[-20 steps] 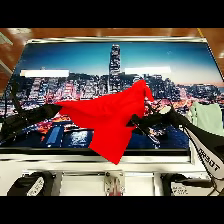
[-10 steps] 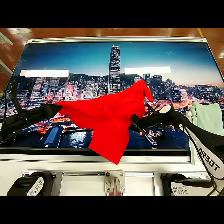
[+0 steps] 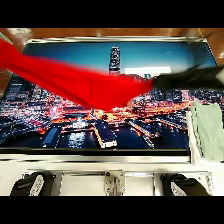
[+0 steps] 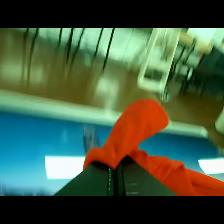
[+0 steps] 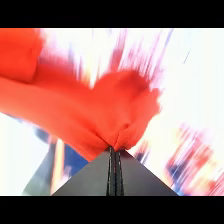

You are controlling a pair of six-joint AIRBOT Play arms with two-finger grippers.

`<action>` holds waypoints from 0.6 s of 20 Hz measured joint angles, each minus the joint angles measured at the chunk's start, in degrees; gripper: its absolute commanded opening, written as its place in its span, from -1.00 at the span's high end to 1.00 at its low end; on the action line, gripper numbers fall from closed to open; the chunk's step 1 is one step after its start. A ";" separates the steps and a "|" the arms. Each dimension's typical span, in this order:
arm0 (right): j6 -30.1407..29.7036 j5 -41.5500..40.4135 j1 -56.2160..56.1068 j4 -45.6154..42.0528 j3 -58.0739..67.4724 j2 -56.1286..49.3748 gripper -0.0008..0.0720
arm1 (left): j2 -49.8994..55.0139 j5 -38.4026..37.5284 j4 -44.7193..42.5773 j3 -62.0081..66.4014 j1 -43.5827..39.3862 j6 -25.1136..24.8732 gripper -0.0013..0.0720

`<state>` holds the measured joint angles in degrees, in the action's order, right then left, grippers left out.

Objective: Fold the shirts.

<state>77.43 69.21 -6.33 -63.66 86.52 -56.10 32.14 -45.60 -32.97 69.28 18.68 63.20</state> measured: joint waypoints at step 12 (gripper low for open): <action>12.28 -2.91 0.35 -12.26 25.57 13.68 0.84 | -8.68 -5.99 -4.31 24.35 2.01 2.64 0.87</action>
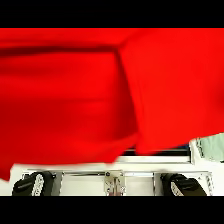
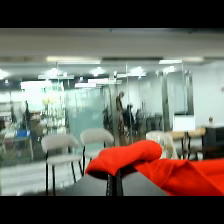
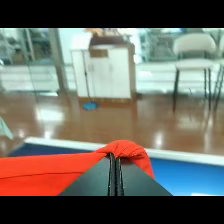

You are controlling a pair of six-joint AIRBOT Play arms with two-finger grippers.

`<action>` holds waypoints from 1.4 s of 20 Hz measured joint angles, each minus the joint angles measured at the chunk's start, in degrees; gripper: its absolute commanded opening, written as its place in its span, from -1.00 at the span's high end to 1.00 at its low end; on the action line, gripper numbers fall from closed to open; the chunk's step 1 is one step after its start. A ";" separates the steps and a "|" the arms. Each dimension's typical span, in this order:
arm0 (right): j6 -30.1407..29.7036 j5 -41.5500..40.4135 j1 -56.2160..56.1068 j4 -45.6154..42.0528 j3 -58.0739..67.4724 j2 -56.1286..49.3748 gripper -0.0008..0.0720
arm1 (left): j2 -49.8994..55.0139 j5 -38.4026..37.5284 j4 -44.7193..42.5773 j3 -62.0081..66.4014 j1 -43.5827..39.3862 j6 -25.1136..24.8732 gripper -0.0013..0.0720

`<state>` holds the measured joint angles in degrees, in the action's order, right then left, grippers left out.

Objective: Fold the shirts.

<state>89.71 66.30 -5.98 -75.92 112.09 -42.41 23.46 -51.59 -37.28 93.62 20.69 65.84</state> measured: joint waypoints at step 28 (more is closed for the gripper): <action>7.23 -5.20 1.11 10.91 -5.20 -66.93 -0.66 | 40.59 17.75 3.04 -57.59 -6.75 5.38 -0.73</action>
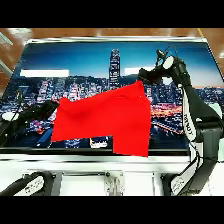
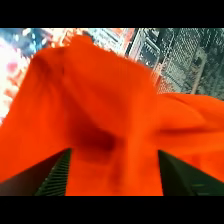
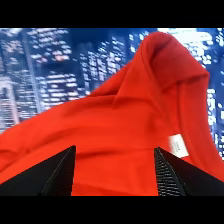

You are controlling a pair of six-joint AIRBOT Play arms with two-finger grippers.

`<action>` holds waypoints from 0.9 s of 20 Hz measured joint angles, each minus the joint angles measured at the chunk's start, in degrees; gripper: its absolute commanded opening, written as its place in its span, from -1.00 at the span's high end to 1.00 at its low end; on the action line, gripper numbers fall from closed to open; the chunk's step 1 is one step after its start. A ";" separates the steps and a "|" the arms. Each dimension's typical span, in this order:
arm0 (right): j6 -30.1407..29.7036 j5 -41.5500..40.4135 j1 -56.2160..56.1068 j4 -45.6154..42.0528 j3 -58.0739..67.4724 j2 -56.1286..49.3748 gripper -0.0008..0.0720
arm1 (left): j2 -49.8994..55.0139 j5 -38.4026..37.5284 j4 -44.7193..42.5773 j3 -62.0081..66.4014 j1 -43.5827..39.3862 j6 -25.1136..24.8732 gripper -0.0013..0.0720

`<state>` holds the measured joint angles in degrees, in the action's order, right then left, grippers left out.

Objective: Fold the shirts.

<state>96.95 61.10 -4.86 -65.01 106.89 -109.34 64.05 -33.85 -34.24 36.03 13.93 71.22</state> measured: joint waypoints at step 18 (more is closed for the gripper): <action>-11.65 29.31 23.12 -2.01 -6.32 9.88 -0.29 | 5.97 -39.82 -24.63 -2.51 34.05 0.57 -0.96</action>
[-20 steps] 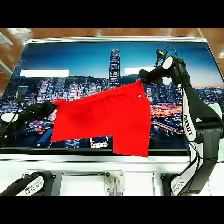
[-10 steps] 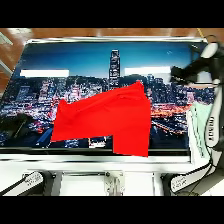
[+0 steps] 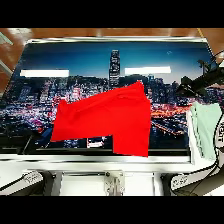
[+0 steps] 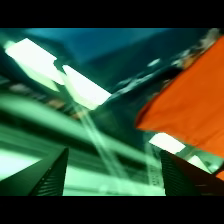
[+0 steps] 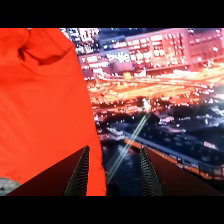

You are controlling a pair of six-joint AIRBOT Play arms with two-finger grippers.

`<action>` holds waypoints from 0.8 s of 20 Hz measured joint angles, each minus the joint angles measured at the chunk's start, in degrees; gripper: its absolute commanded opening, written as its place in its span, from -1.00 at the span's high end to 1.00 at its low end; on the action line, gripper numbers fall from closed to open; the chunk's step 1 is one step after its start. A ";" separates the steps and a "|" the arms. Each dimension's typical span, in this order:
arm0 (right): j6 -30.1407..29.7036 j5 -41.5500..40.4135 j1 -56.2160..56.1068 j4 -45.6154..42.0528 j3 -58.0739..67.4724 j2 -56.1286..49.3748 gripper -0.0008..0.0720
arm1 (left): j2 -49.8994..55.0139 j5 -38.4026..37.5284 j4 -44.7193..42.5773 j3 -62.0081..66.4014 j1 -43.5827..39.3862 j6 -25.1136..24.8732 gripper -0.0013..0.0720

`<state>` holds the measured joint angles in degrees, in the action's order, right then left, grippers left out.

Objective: Fold the shirts.

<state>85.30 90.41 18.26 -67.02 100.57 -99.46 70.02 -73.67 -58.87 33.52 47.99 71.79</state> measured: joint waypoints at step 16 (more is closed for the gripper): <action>-1.03 0.83 -0.83 0.83 -10.38 0.04 -0.77 | 7.74 13.86 13.14 -0.96 -15.13 -0.98 0.87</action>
<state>84.27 91.24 17.43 -66.19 90.19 -99.42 77.76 -59.81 -45.74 32.56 32.86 70.81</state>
